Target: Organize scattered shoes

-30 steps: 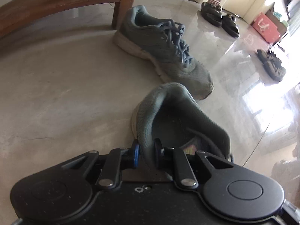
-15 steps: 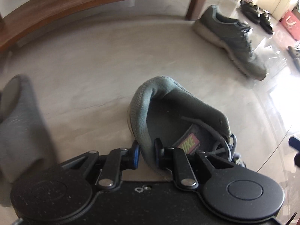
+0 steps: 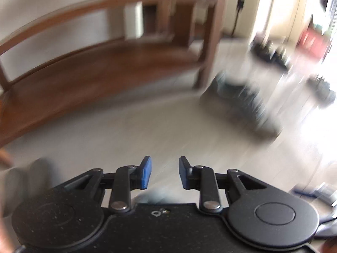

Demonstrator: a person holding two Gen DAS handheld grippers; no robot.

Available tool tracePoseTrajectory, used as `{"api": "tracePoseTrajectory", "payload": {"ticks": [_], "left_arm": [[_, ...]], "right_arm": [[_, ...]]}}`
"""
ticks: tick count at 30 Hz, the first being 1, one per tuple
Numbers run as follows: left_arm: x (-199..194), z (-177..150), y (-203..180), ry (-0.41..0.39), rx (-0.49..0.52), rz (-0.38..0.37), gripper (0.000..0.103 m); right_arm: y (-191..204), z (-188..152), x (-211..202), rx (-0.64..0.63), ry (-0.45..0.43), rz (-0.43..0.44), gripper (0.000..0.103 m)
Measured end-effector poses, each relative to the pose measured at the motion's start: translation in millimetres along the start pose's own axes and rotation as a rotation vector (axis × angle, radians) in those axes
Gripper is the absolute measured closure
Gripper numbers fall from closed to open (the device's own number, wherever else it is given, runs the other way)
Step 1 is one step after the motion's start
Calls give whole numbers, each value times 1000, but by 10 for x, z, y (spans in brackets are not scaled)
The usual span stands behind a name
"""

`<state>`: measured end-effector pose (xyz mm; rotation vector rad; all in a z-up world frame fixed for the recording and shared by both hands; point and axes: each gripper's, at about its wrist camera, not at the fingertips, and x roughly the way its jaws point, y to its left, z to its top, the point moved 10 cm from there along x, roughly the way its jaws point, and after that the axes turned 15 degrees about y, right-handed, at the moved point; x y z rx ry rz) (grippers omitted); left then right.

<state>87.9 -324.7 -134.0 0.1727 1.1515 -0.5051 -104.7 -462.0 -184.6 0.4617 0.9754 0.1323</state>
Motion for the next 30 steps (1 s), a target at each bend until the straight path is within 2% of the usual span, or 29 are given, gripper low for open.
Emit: {"api": "tracePoseTrajectory", "payload": {"ticks": [2, 6, 12, 16, 24, 26, 30], "left_arm": [[111, 169, -241, -5, -45, -92, 63], [561, 473, -693, 22, -157, -228, 61], [1226, 749, -1099, 74, -276, -284, 57], [1496, 931, -1128, 73, -366, -275, 55], [1922, 1015, -1129, 124, -402, -161, 58], [1985, 1021, -1123, 104, -384, -136, 69], [1935, 936, -1156, 92, -320, -106, 84]], "right_arm": [[-95, 89, -8, -23, -12, -48, 23], [-317, 290, -95, -73, -36, -153, 23], [-659, 384, -313, -69, -57, -208, 23], [-821, 315, -330, -24, -50, -190, 23], [-928, 254, -250, 39, -29, -130, 23], [-930, 266, -238, 58, -29, -111, 23], [-863, 276, -227, 69, -34, -72, 23]]}}
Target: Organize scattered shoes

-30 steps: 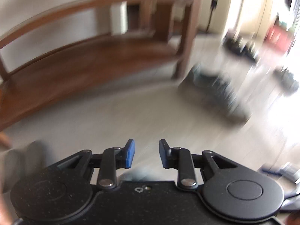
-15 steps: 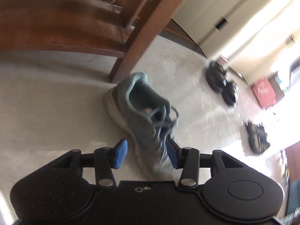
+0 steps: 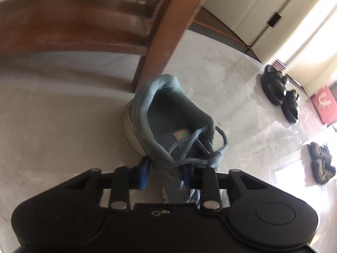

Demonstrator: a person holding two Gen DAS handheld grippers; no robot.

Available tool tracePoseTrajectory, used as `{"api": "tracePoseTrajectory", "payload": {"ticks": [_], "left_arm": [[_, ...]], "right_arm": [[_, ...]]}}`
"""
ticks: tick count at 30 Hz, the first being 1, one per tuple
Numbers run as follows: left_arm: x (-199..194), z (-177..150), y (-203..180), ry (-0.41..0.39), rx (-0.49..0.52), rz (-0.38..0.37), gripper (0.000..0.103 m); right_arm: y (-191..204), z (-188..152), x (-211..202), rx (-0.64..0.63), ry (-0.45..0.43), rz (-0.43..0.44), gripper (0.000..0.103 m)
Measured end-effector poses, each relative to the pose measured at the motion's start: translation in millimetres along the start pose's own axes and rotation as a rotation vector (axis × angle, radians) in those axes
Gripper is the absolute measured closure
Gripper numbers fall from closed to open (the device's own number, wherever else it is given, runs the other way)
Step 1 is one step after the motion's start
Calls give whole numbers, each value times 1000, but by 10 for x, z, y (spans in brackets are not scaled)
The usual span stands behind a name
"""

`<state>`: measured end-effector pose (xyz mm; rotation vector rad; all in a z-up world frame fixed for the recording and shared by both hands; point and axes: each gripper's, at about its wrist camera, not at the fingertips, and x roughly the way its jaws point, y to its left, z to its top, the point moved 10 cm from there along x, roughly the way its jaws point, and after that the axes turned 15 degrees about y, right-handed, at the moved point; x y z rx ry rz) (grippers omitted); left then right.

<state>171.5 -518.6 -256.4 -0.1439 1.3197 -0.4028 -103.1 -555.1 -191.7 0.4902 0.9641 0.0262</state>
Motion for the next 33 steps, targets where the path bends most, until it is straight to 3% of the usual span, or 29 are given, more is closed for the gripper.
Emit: {"api": "tracePoseTrajectory", "payload": {"ticks": [3, 11, 22, 29, 33], "left_arm": [[-79, -134, 191, 53, -26, -24, 91], [-505, -783, 821, 174, 4, 1, 93], [-1105, -1766, 1418, 321, 44, 82, 93], [-1302, -1999, 1551, 348, 122, 96, 90], [-1461, -1981, 1535, 357, 198, 61, 81]], "right_arm": [[78, 7, -1, -19, -13, 7, 23], [253, 36, -112, -16, -53, 26, 23], [962, -347, -191, -158, 19, 49, 23], [1443, -689, -118, -267, 91, 62, 23], [1649, -747, -88, -283, 110, 82, 23]]}}
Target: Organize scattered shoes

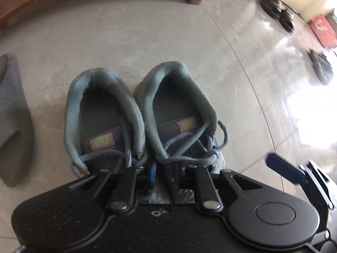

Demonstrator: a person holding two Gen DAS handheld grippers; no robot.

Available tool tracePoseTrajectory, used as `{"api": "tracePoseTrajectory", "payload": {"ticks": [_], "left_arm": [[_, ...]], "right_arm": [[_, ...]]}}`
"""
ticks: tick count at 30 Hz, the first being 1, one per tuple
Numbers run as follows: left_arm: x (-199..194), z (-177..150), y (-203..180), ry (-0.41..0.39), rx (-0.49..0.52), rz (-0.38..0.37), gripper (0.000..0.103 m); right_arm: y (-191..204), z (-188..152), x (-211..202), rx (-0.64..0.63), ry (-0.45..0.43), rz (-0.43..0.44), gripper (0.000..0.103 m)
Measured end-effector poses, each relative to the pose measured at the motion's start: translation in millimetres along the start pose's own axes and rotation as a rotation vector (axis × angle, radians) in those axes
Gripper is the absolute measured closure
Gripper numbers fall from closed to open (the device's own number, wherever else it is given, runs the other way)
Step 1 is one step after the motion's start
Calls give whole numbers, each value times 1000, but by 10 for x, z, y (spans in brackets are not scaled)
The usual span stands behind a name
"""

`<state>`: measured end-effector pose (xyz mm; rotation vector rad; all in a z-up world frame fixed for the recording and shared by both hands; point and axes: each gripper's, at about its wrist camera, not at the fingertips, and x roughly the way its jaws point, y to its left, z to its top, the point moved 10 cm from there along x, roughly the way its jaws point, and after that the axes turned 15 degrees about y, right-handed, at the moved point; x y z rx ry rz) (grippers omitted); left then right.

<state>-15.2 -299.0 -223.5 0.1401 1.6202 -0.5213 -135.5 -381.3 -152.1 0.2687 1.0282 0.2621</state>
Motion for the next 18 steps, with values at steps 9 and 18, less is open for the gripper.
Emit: {"api": "tracePoseTrajectory", "payload": {"ticks": [9, 18], "left_arm": [[-1019, -216, 222, -215, 385, 142, 60], [-1091, -857, 1299, -266, 410, 335, 46]], "right_arm": [[408, 107, 38, -116, 31, -21, 20], [801, 150, 321, -191, 95, -87, 12]]}}
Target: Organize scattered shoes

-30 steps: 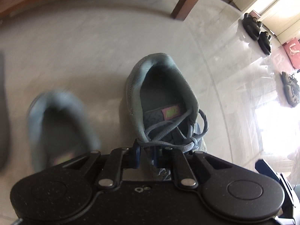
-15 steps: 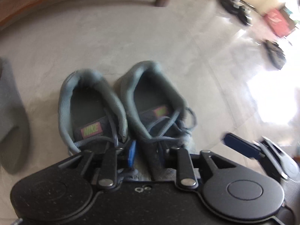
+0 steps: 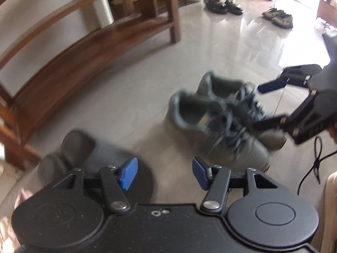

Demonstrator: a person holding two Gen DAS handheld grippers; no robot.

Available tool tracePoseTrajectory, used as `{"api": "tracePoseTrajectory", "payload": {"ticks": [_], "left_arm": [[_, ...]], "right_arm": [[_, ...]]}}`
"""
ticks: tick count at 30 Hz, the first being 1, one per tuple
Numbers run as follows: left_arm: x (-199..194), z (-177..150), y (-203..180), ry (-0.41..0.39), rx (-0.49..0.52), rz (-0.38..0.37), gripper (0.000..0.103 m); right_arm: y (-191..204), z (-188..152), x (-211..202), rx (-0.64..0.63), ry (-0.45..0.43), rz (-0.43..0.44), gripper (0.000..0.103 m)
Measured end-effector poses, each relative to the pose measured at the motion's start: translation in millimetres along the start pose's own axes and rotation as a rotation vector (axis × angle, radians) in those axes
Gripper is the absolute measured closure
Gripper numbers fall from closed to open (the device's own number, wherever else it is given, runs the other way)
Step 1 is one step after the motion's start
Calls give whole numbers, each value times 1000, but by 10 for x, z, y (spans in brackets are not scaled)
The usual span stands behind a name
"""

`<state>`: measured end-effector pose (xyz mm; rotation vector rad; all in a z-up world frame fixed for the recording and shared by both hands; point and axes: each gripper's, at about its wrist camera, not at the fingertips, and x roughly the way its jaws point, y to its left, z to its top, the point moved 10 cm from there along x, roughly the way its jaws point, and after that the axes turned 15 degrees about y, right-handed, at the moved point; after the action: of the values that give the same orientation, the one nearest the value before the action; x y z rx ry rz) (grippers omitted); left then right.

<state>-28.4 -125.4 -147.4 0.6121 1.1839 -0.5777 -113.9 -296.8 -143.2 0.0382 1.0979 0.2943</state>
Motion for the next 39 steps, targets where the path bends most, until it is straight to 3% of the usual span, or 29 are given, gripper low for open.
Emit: {"api": "tracePoseTrajectory", "payload": {"ticks": [5, 7, 11, 13, 18, 21, 31, 35, 39], "left_arm": [[40, -175, 177, -66, -33, 30, 44], [13, -195, 210, -97, -48, 56, 32], [-22, -199, 324, -128, -96, 134, 25], [-38, -188, 365, -133, -113, 167, 15], [-88, -163, 407, -134, -129, 222, 12], [-118, -149, 425, -123, -140, 248, 11], [-86, -100, 396, -104, -144, 293, 9], [-56, -88, 377, -101, -139, 292, 8], [-8, -104, 374, -84, -137, 283, 8]], "right_arm": [[47, 78, 197, 30, 75, -89, 11], [57, 151, 247, 35, 90, -146, 11], [23, 214, 260, 75, 82, -204, 11], [-12, 227, 256, 97, 71, -239, 11], [-48, 226, 311, 129, 106, -232, 10], [-108, 232, 350, 145, 137, -288, 10], [-140, 370, 214, 225, 27, -194, 10], [-164, 385, 180, 224, 14, -198, 10], [-138, 415, 187, 196, 35, -124, 10]]}}
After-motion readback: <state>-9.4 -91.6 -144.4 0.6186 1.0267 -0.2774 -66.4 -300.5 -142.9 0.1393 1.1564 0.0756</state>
